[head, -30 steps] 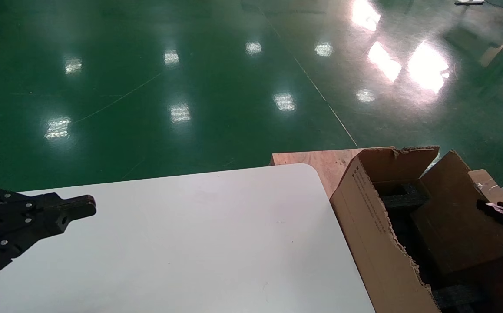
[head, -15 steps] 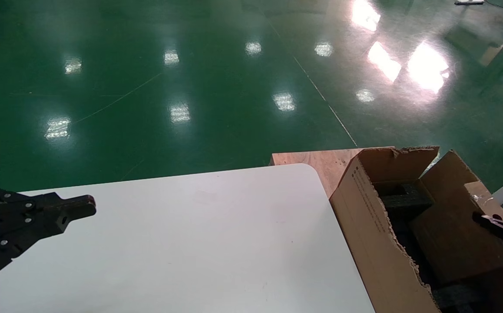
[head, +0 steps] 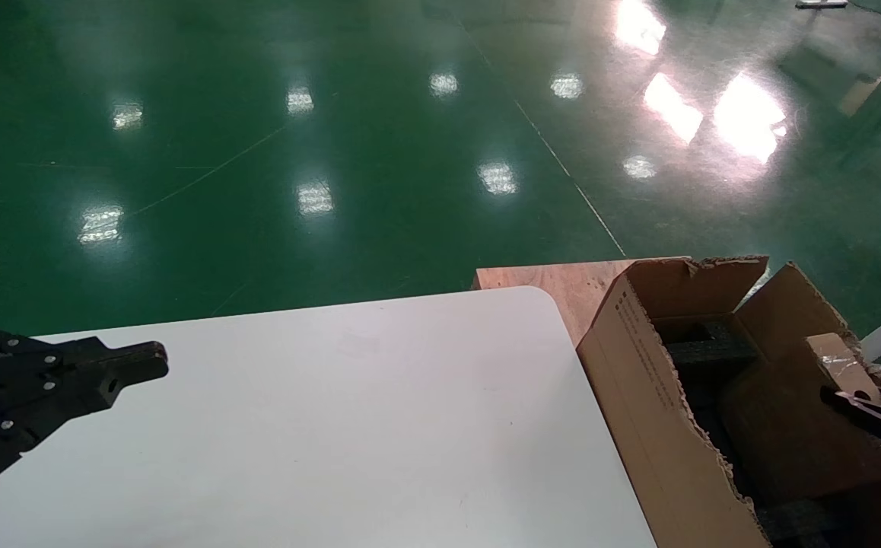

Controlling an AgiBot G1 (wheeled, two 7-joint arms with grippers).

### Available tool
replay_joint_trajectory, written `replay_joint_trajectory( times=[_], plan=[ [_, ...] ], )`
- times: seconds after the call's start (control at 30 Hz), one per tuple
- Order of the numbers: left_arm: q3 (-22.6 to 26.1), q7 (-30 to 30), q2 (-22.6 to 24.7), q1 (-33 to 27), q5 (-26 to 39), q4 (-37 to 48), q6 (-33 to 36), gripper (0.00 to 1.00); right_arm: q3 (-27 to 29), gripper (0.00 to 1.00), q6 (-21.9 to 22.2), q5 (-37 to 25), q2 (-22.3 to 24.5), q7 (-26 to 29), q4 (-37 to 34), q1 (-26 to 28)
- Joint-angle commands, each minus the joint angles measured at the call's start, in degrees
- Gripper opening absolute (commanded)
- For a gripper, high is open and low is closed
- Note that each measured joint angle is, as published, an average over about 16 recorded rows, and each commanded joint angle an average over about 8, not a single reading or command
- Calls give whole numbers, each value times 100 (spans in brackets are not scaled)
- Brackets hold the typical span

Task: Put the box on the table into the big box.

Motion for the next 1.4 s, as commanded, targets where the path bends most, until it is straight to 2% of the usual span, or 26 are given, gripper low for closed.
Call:
replay_joint_trajectory(
  times=[0.03,0.1,0.27,0.3,0.37,0.53,0.57,1.4],
  plan=[
    [0,0,0,0,0,0,0,3,-71,0,31,28,3,-5,8,12],
    [0,0,0,0,0,0,0,16,-133,0,54,64,-7,-18,4,24],
    [0,0,0,0,0,0,0,77,-262,0,105,161,-47,-47,-18,35],
    [0,0,0,0,0,0,0,87,-287,5,116,177,-59,-51,-23,34],
    [1,0,0,0,0,0,0,99,-327,30,135,203,-80,-56,-30,30],
    [0,0,-1,1,-1,1,-1,100,-427,92,180,244,-148,-54,-44,8],
    [0,1,-1,1,-1,1,-1,100,-438,100,185,247,-157,-53,-46,4],
    [1,1,-1,1,-2,2,-2,100,-345,100,148,249,-181,-117,93,-3]
  ],
)
